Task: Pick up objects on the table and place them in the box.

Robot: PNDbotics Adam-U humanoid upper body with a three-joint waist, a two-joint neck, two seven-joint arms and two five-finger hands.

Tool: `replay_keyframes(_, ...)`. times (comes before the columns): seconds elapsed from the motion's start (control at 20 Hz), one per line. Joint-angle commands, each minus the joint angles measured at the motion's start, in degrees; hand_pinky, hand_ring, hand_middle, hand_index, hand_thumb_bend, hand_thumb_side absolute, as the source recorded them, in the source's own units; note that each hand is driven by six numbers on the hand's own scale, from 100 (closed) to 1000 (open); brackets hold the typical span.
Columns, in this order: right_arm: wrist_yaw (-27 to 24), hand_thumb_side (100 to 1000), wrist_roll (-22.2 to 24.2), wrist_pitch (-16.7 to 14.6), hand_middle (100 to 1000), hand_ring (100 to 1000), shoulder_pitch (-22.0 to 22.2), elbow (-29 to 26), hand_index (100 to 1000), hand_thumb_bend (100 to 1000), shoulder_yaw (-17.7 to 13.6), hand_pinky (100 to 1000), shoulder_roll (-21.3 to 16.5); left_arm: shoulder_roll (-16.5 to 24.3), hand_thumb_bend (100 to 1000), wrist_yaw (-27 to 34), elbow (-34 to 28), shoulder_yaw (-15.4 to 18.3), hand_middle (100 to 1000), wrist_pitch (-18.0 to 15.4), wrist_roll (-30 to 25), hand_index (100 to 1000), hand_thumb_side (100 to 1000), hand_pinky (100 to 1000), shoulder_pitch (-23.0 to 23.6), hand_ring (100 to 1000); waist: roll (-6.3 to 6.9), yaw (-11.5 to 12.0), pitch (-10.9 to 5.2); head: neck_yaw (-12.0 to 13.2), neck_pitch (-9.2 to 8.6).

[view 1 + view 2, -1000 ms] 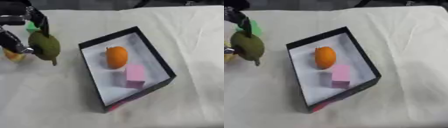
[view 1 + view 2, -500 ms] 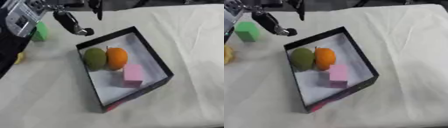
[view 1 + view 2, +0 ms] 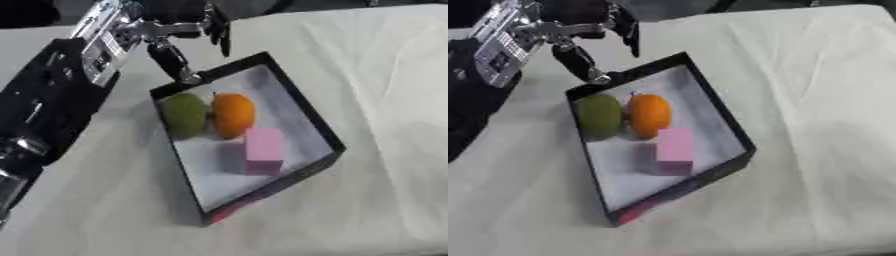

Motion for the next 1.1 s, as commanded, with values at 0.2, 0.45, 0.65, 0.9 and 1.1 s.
replay_keyframes(0.2,0.6,597,0.2,-0.6,797,882,0.8,0.2,820,100,-0.9,825,-2.6,5.9,454,0.1,-6.8,3.6,759,2.9,7.3,805,393,780,0.6,778,0.62,0.9,-0.71,-1.3,-0.1)
replay_keyframes(0.45,0.9,596,-0.1,-1.1,798,883,1.8,0.0,820,100,-1.3,825,-2.5,14.7,465,2.2,-7.5,6.6,778,8.0,8.0,839,416,789,3.3,802,0.55,1.8,-1.06,-2.6,-0.1)
replay_keyframes(0.65,1.1,596,-0.4,-1.3,797,883,2.4,0.0,820,100,-1.4,824,-2.2,20.3,461,5.8,-4.5,9.4,779,10.7,3.7,855,443,797,4.4,810,0.39,2.4,-1.44,-3.0,-0.1)
replay_keyframes(0.9,1.4,597,-0.4,-1.2,797,883,2.6,0.0,820,100,-1.3,824,-1.9,23.1,504,6.6,1.3,11.8,790,11.6,-1.9,867,404,817,4.6,831,0.1,2.5,-1.72,-2.7,-0.1)
replay_keyframes(1.1,1.6,599,-0.3,-1.2,797,883,2.7,0.2,820,100,-1.3,824,-1.4,24.0,569,7.3,5.9,13.6,798,11.1,-6.5,861,397,840,4.8,855,-0.05,2.5,-1.53,-2.1,-0.11)
